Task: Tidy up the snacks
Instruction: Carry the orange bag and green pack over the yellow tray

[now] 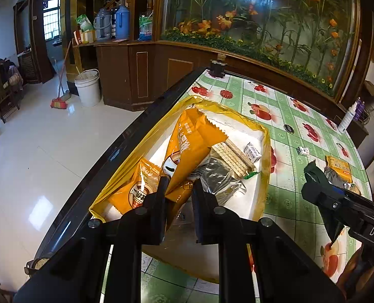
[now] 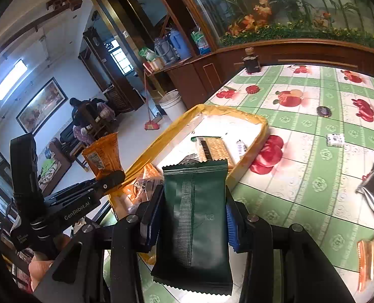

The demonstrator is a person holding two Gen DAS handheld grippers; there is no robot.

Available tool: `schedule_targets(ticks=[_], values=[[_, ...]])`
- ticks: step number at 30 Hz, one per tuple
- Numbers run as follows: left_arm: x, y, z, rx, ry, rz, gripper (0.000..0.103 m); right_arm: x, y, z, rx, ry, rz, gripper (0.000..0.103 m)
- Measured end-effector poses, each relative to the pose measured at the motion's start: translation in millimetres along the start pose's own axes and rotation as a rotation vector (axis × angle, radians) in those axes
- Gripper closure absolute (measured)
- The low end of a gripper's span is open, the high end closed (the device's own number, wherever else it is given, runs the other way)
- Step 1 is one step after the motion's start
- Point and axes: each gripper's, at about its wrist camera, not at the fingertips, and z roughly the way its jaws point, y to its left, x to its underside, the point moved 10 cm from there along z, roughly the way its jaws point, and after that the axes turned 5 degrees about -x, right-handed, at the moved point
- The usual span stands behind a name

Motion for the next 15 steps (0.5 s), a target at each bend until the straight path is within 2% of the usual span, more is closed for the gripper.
schedule_targets(ticks=[8,15], values=[[5,4,10,-0.013,0.029,0.006,0.088,-11,12,30,-0.020,0.030,-0.034,0.060],[9,2,21,-0.028,0.056,0.023,0.088,-28,4,55,-0.012,0.039,-0.041,0.059]])
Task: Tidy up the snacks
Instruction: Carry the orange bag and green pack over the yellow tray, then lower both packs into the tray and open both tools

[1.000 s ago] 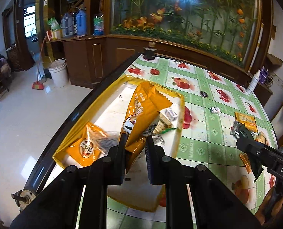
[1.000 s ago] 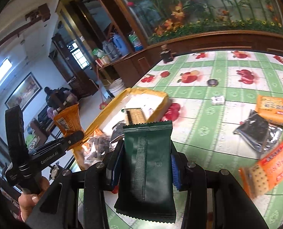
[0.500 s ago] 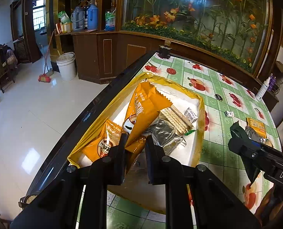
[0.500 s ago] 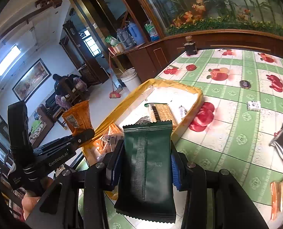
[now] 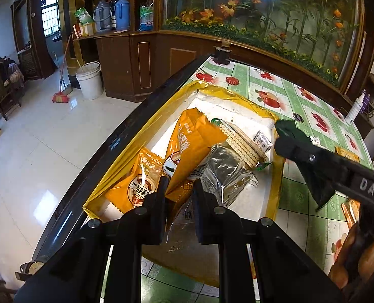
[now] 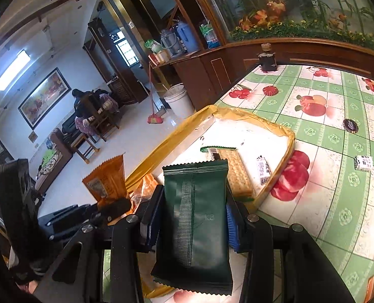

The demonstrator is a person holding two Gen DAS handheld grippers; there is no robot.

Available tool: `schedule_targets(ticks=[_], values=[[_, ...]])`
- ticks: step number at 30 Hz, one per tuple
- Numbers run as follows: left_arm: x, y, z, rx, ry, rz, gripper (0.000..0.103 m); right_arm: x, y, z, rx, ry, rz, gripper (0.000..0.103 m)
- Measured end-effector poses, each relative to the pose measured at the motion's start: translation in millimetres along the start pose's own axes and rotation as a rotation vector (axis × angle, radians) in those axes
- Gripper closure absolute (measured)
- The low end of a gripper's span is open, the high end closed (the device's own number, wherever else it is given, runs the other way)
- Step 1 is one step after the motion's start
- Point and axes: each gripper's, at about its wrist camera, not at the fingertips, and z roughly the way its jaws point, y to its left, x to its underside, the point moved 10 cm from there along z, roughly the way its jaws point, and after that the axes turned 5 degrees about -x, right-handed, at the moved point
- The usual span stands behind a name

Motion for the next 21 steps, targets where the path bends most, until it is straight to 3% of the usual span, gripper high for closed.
schedule_targets(ticks=[17,20,21], values=[[0,3,13,-0.066,0.016,0.001,0.086,-10,-11,30,0.020,0.014,-0.013,0.057],[3,5,16,-0.064,0.037,-0.013,0.076,-12,-13,26,0.027,0.005,-0.010,0.057],[3,6,16,-0.075,0.035,-0.015,0.067,-12,-14,23,0.030,-0.001,-0.008,0.057]])
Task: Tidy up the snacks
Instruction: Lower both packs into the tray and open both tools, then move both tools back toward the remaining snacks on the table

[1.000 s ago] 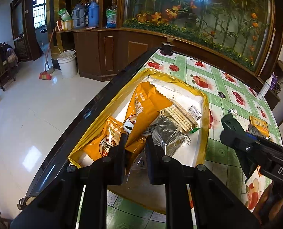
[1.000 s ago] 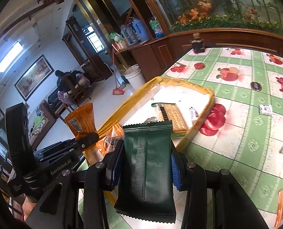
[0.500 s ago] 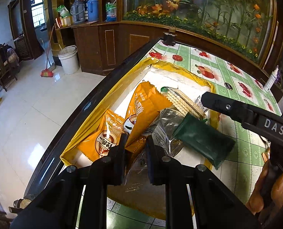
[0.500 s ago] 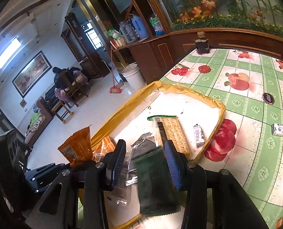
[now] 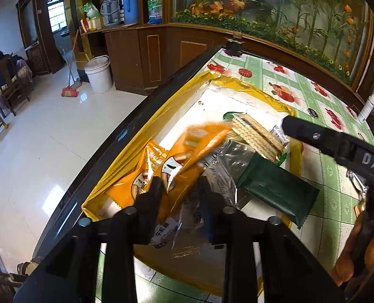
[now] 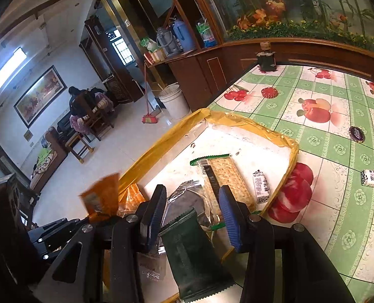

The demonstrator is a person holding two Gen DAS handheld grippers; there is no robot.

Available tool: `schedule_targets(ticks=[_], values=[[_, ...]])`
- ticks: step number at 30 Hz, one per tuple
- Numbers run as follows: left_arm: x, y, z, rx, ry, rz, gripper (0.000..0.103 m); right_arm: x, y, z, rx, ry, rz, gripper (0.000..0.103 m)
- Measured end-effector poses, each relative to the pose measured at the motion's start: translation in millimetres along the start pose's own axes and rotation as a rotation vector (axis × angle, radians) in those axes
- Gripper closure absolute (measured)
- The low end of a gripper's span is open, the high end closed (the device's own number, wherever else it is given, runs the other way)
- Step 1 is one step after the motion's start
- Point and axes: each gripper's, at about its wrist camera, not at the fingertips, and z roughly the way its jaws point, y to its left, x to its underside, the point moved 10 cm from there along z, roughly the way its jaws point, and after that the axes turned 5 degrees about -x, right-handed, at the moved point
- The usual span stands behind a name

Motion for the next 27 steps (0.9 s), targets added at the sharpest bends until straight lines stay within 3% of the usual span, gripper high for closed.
schedule_targets(ticks=[1,3,5,7,9,11,14,17,20,27], values=[[0,0,-1,-0.004,-0.002,-0.001,0.057,0,-1,-3,0.002,-0.005,0.002,0.057],[0,2,-4,-0.007,-0.008,-0.007,0.047,-1,-2,-10,0.005,-0.015,0.008,0.057],[0,2,-7,-0.015,-0.016,-0.006,0.045,-1,-3,-17,0.006,-0.024,0.013,0.057],[1,2,-10,-0.027,-0.013,-0.009,0.034,-1,-5,-24,0.013,-0.034,0.016,0.057],[1,2,-16,-0.029,-0.031,-0.009,0.032,0,-6,-34,0.015,-0.046,0.023,0.054],[0,2,-23,-0.040,-0.049,-0.007,0.032,1,-8,-43,0.021,-0.059,0.030,0.046],[-2,-3,-36,-0.048,-0.084,0.004,0.032,4,-12,-60,0.033,-0.083,0.038,0.045],[-5,-8,-50,-0.056,-0.123,0.021,0.024,9,-17,-80,0.049,-0.108,0.049,0.044],[-6,-12,-62,-0.051,-0.151,0.028,0.024,15,-25,-101,0.071,-0.132,0.061,0.036],[-9,-23,-85,-0.055,-0.201,0.043,0.024,31,-46,-143,0.118,-0.175,0.098,0.036]])
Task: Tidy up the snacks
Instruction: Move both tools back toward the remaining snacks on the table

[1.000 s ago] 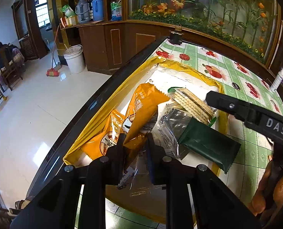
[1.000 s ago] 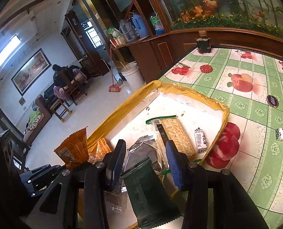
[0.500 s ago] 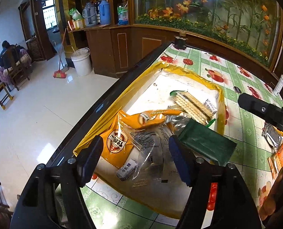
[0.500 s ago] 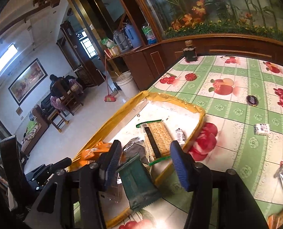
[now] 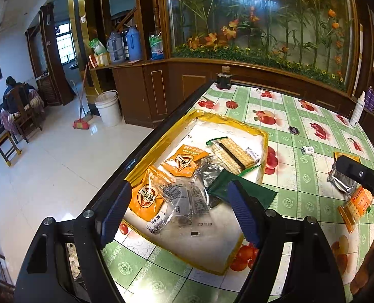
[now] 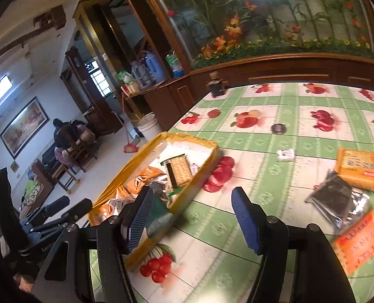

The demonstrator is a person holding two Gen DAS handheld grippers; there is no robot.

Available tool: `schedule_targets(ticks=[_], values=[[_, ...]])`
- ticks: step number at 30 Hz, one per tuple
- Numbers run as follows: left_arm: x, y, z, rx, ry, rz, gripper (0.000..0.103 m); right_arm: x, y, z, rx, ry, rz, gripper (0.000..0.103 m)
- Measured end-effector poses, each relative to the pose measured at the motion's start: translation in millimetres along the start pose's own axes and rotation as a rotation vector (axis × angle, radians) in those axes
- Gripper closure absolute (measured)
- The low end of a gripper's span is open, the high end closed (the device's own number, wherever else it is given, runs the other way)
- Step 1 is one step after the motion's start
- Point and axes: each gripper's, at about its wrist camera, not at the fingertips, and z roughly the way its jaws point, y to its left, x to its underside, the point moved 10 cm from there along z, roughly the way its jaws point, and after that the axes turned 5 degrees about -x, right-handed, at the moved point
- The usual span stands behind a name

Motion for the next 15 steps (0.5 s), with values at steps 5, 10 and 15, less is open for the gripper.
schedule_targets(ticks=[5,10,15], values=[[-4,-13,-15,0.001,-0.036,0.024,0.024,7,-23,-27,0.034,-0.028,0.032,0.036],[-6,-26,-29,0.003,-0.063,0.048,0.020,15,-43,-49,0.065,-0.048,0.063,0.036],[-7,-40,-37,0.011,-0.077,0.073,0.020,22,-63,-65,0.093,-0.061,0.090,0.033]])
